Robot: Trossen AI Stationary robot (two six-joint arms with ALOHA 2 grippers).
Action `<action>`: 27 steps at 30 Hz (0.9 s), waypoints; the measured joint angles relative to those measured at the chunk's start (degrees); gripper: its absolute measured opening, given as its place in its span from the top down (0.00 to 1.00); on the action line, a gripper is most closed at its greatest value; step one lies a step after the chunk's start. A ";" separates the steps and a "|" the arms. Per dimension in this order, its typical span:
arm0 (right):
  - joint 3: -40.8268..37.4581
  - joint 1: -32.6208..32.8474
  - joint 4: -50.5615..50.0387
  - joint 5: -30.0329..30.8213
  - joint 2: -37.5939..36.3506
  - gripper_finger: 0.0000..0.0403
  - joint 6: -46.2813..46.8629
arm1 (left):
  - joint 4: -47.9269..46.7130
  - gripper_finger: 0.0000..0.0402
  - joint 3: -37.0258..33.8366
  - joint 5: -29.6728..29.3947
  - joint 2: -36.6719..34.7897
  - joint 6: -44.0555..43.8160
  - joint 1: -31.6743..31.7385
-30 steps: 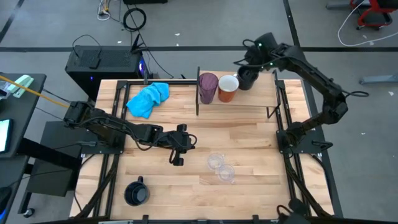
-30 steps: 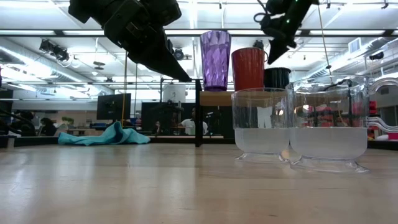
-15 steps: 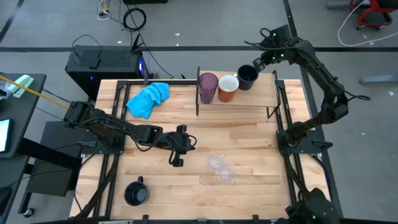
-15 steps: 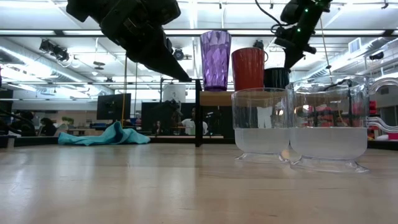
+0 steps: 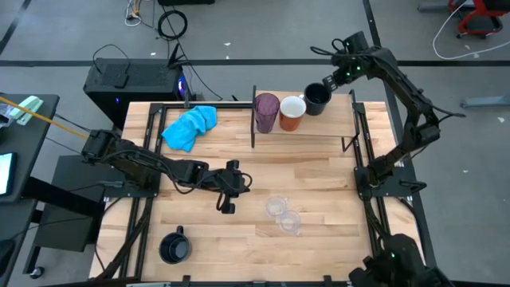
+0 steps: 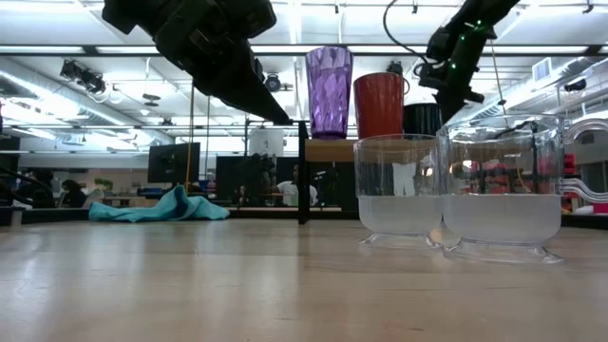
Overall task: Stack small to large cups/mugs on shelf
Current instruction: Adjust the mugs on the shelf
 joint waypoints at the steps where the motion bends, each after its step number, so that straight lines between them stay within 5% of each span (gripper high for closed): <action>1: 0.00 -0.41 -0.43 -0.14 0.49 1.00 0.00 | 0.00 0.96 0.00 0.01 0.00 -0.02 0.00; 27: -0.04 -2.82 -0.21 -8.02 1.97 1.00 0.00 | -0.20 0.94 0.00 0.02 0.00 -0.07 0.00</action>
